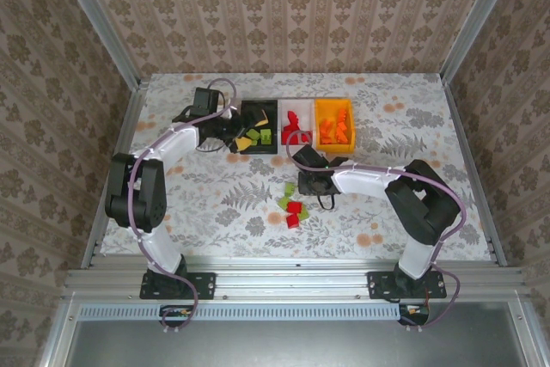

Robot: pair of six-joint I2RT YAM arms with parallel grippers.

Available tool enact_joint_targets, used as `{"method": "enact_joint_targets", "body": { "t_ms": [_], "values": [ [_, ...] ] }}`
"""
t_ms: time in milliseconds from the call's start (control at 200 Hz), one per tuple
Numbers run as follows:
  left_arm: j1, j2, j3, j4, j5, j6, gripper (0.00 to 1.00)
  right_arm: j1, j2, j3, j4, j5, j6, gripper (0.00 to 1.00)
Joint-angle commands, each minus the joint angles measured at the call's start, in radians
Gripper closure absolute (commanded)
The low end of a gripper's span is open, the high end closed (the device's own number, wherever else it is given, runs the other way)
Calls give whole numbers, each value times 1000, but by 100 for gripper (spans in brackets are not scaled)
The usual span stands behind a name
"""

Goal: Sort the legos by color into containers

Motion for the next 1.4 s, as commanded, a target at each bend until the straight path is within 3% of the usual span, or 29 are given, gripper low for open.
{"method": "enact_joint_targets", "body": {
  "t_ms": [0,250,425,545,725,855,1005,1165,1285,1400],
  "values": [
    [1,-40,-1,13,19,-12,0,-13,5,-4,6,59,-38,68],
    [2,-36,0,11,19,-10,0,-21,-92,26,-45,127,-119,69],
    [-4,-30,-1,14,19,-7,0,-129,-152,114,-64,155,-208,68],
    [-41,-8,11,10,37,-1,0,-242,-46,241,-69,111,-244,68],
    [-61,-15,23,-22,21,28,0,-324,148,433,-113,46,-268,67],
    [-60,-17,27,-24,21,28,0,-362,262,581,-177,-51,-254,59],
    [-56,-20,26,-24,23,27,0,-360,243,628,-187,-58,-281,43],
    [-46,-26,25,-19,25,22,0,-327,49,487,-122,-19,-272,41],
    [-27,-26,23,-20,21,20,0,-217,-104,307,-72,13,-254,42],
    [13,-26,20,-23,12,19,0,-71,-152,183,-84,25,-247,43]
  ]
}}
